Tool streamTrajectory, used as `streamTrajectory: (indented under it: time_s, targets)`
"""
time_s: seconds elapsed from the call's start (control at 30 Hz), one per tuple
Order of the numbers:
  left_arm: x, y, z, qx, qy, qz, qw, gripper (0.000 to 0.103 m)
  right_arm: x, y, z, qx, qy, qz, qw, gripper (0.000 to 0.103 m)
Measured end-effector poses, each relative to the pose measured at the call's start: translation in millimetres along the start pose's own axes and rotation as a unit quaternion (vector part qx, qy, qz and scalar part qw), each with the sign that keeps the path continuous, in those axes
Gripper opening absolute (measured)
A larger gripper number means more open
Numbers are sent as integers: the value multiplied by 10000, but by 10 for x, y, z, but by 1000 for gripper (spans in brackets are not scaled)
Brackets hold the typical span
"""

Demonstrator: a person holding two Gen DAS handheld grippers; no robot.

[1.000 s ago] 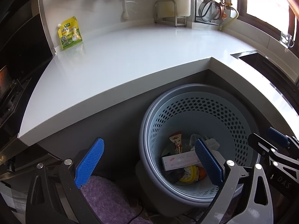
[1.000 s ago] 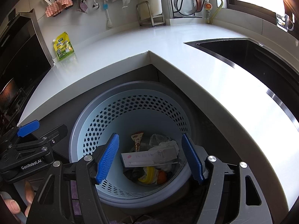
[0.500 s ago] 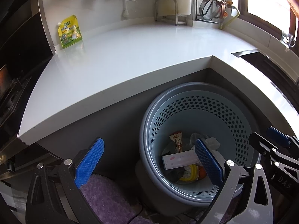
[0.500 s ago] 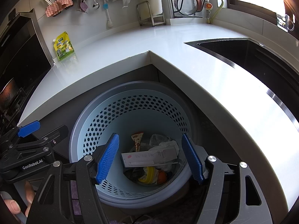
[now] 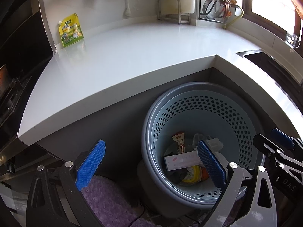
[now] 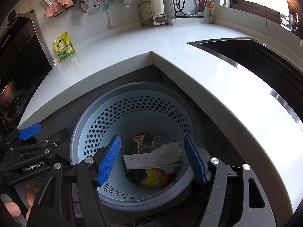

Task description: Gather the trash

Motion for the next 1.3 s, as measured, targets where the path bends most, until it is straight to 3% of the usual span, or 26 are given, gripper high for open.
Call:
streamTrajectory:
  time_s: [1.3]
  targets:
    - [-2, 32, 16, -32, 2, -15, 10000, 96, 3, 1, 7, -3, -8, -2, 10000, 67]
Point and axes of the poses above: each gripper's, at about its wrist camera, not at the fingertips, and z roughly the way its jaws point, x to its right, y to its underside, the point moved 9 cm from there along z, roughly the way its jaws point, and after that the axes turned 11 degrees about -x, right-handed, at the moved point
